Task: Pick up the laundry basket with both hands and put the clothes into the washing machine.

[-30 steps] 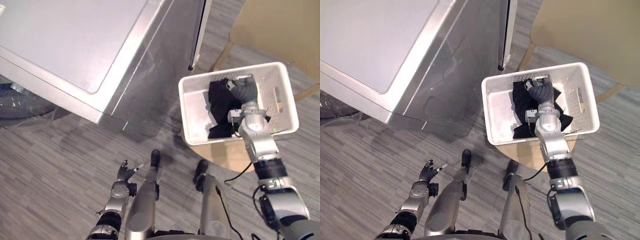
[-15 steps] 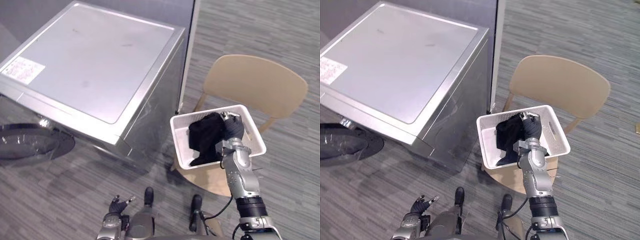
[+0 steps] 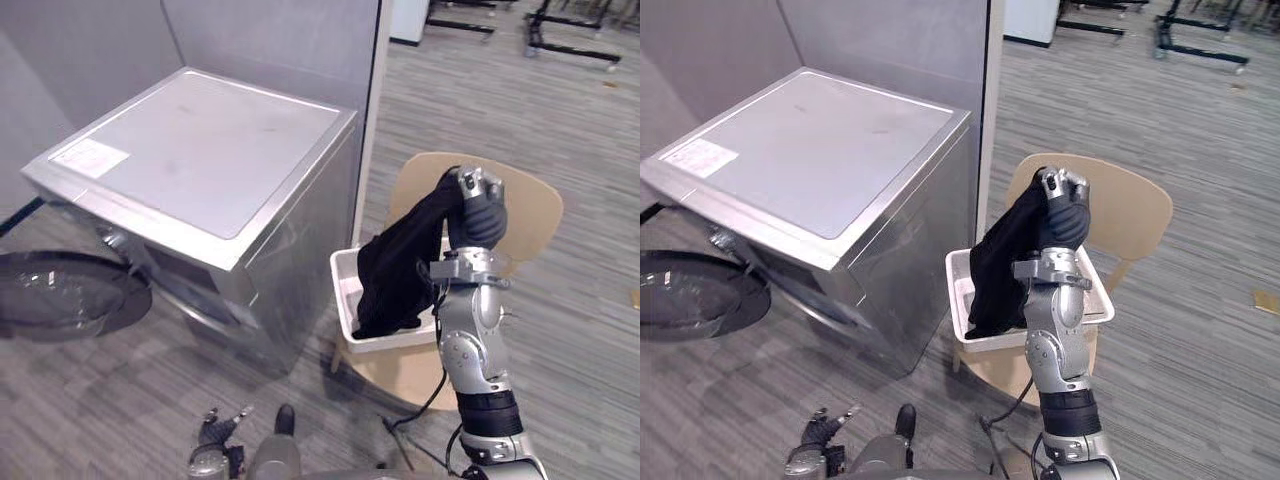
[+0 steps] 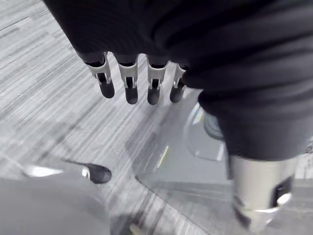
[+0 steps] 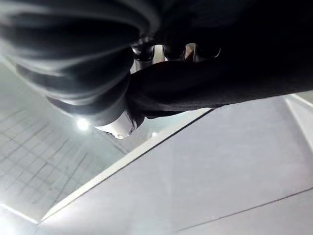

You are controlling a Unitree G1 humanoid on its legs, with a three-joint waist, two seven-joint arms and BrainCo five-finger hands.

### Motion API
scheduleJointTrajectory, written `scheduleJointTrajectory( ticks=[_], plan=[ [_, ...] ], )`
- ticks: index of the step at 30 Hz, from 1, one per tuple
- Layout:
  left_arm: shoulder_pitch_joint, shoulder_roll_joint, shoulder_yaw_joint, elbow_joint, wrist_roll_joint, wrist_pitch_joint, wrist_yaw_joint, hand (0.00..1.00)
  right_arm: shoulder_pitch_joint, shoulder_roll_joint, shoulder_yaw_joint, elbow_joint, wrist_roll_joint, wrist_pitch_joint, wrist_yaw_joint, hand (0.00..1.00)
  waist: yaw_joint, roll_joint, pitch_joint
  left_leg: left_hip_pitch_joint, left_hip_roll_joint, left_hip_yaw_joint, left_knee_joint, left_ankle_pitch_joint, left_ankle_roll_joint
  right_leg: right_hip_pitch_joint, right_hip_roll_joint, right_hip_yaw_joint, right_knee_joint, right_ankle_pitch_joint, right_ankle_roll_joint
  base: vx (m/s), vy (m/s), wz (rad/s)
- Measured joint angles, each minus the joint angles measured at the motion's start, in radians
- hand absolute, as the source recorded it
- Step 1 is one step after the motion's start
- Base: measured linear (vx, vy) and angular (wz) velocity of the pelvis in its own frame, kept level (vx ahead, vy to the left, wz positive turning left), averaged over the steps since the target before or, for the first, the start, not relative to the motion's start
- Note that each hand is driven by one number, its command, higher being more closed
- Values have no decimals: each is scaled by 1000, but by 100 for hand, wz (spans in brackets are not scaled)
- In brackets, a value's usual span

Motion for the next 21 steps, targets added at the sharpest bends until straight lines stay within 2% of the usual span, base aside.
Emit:
scheduleJointTrajectory(
  ticks=[1, 2, 3, 4, 5, 6, 7, 9, 10, 11, 14, 17, 21],
  plan=[
    [4, -10, -12, -18, -5, 0, 3, 0, 7, -2, -1, 0, 0, 0, -11, 100, -5, 9, -4, -8, 2, -16, -7, 7, 12, -8, 5, -19, 13, -2, -6, -326, -254, 82],
    [10, -28, -30, -58, -26, 0, 3, 0, 11, -19, -1, 0, -9, 1, -25, 100, -16, 33, -10, -16, 20, -26, -44, 4, 35, -12, 21, -64, 15, 7, -35, -262, -200, 95],
    [9, -26, -64, -76, -38, -1, 2, 0, 6, -37, 1, -3, -18, 1, -36, 100, -26, 40, -11, -12, 36, 14, -95, -76, 94, -8, 14, -113, -25, 34, -66, -258, -150, 103],
    [-2, -26, -74, -90, -39, 0, 2, 0, 1, -40, 1, -4, -19, 1, -37, 100, -26, 36, -10, -17, 36, 43, -103, -121, 123, -6, -1, -138, -49, 49, -76, -243, -101, 109],
    [-5, -25, -95, -141, -39, -2, 2, 0, -19, -50, -14, -4, -21, 2, -38, 100, -27, 21, -1, -32, 19, 85, -55, -108, 97, -6, -29, -168, -74, 78, -92, -151, -61, 73],
    [0, -24, -102, -164, -38, -3, 2, 0, -30, -51, -14, -4, -24, 5, -39, 100, -25, 14, 1, -32, 7, 95, -12, -98, 83, -6, -43, -175, -81, 89, -93, -154, -130, 73],
    [10, -23, -113, -204, -38, -2, 2, 0, -46, -51, -9, -8, -40, 9, -38, 100, -25, 15, -1, -16, -14, 114, 80, -98, 80, -8, -59, -197, -102, 117, -100, -123, -123, 51],
    [21, -14, -133, -289, -38, -3, 4, 0, -67, -56, 0, -9, -56, 12, -36, 100, -26, 26, -7, 43, -13, 127, 187, -105, 82, -7, -61, -231, -139, 153, -108, -137, -65, 49],
    [18, -6, -148, -354, -39, -10, 3, 0, -81, -59, 0, -9, -58, 13, -35, 100, -32, 36, -13, 94, -6, 140, 200, -151, 62, -5, -63, -252, -164, 174, -108, -137, 19, 61],
    [9, 2, -172, -418, -39, -29, 3, 0, -92, -65, 1, -9, -61, 14, -31, 100, -44, 36, -14, 149, -8, 142, 143, -156, 53, 4, -64, -273, -197, 193, -96, -140, 41, 66],
    [-35, 4, -244, -524, -38, -69, 0, 0, -121, -72, -1, -6, -88, 17, -15, 100, -50, 59, -27, 253, 3, 139, -86, -122, 4, 11, -38, -315, -261, 238, -70, -109, 114, 54],
    [-86, 15, -320, -621, -34, -87, 3, 0, -159, -56, 31, 26, -97, 25, -6, 100, -49, 52, -29, 277, -6, 128, -126, -123, 0, 46, -40, -334, -294, 277, -47, -124, 161, 33],
    [-126, 54, -408, -727, -8, -133, 5, 0, -252, -24, 171, 46, -119, 27, 16, 100, -47, 47, -34, 314, -36, 122, -140, -122, 2, 105, -60, -324, -358, 325, -13, -119, 121, 8]
  ],
)
